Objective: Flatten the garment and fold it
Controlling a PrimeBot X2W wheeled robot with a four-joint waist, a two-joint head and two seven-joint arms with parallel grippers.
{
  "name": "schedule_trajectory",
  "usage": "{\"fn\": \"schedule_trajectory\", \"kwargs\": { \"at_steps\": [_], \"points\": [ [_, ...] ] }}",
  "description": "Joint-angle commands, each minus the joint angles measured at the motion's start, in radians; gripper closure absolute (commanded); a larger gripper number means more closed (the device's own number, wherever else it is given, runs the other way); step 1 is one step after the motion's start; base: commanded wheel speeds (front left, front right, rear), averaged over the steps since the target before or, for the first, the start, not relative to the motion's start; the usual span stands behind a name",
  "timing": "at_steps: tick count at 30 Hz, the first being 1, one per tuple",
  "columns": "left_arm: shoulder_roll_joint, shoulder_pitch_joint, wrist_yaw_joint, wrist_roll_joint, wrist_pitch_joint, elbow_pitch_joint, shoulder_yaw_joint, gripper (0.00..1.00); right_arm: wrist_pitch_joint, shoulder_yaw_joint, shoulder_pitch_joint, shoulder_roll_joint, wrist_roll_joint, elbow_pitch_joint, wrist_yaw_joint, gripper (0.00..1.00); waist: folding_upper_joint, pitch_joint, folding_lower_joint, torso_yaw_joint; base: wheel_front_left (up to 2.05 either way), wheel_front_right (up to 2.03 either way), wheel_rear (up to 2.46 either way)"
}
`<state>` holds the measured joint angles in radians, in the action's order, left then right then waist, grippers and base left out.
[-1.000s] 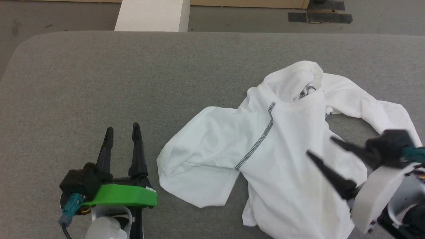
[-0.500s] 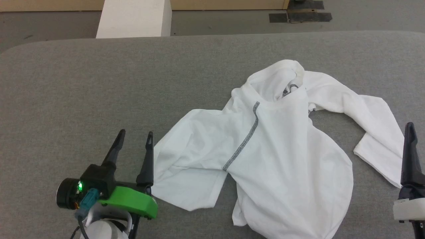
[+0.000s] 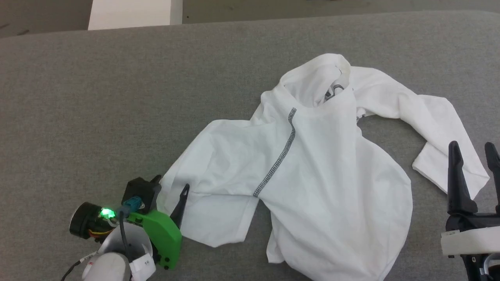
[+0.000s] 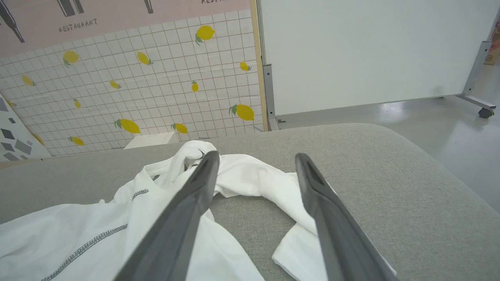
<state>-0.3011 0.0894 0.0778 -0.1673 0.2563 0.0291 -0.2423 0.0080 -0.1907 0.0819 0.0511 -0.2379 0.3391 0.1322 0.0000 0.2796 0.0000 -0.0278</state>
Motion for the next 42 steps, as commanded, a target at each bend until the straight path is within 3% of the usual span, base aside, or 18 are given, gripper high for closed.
{"fn": "schedule_trajectory", "kwargs": {
  "at_steps": [1,3,8,12,19,22,26,37,40,41,42],
  "points": [
    [-0.007,0.021,0.002,-0.001,0.008,0.000,-0.005,0.00,-0.010,0.004,-0.009,-0.001,-0.006,-0.001,-0.002,0.00,0.0000,0.012,0.0000,-0.001,0.00,0.00,0.00],
    [-0.008,0.025,-0.001,0.000,0.012,0.001,-0.007,1.00,-0.009,0.007,-0.009,-0.001,-0.007,-0.001,-0.002,0.00,0.0000,0.016,0.0000,0.002,0.00,0.00,0.00],
    [0.023,0.018,-0.007,-0.061,0.006,0.015,0.013,1.00,-0.001,0.006,-0.010,-0.001,-0.005,0.001,-0.002,0.00,0.0000,0.003,0.0000,0.022,0.00,0.00,0.00],
    [0.039,-0.007,-0.027,-0.147,-0.005,0.087,0.083,1.00,0.007,0.001,-0.006,-0.001,-0.007,0.006,-0.002,0.00,0.0000,-0.016,0.0000,0.046,0.00,0.00,0.00],
    [-0.034,-0.072,-0.078,-0.225,0.061,0.255,0.244,1.00,0.019,-0.002,0.003,-0.001,-0.014,0.013,-0.002,0.00,0.0000,-0.017,0.0000,0.082,0.00,0.00,0.00],
    [-0.054,-0.106,-0.105,-0.250,0.119,0.276,0.291,1.00,0.024,0.002,0.002,-0.001,-0.016,0.012,-0.002,0.00,0.0000,-0.009,0.0000,0.087,0.00,0.00,0.00],
    [-0.083,-0.147,-0.163,-0.201,0.136,0.244,0.341,1.00,0.030,0.006,-0.004,-0.001,-0.017,0.011,-0.002,0.00,0.0000,0.004,0.0000,0.086,0.00,0.00,0.00],
    [0.033,-0.181,-0.322,-0.161,-0.003,0.066,0.395,1.00,0.050,0.019,-0.007,-0.001,-0.013,0.001,-0.002,0.00,0.0000,-0.001,0.0000,0.074,0.00,0.00,0.00],
    [0.044,-0.183,-0.317,-0.187,-0.054,0.062,0.420,1.00,0.054,0.014,-0.004,-0.001,-0.011,0.002,-0.002,0.00,0.0000,-0.009,0.0000,0.081,0.00,0.00,0.00],
    [0.054,-0.178,-0.307,-0.208,-0.074,0.071,0.427,0.00,0.056,0.013,-0.002,-0.001,-0.009,0.002,-0.002,0.00,0.0000,-0.012,0.0000,0.084,0.00,0.00,0.00],
    [0.071,-0.168,-0.291,-0.241,-0.099,0.084,0.435,0.00,0.063,0.017,-0.001,-0.001,-0.005,0.003,-0.002,0.00,0.0000,-0.015,0.0000,0.088,0.00,0.00,0.00]
  ]
}}
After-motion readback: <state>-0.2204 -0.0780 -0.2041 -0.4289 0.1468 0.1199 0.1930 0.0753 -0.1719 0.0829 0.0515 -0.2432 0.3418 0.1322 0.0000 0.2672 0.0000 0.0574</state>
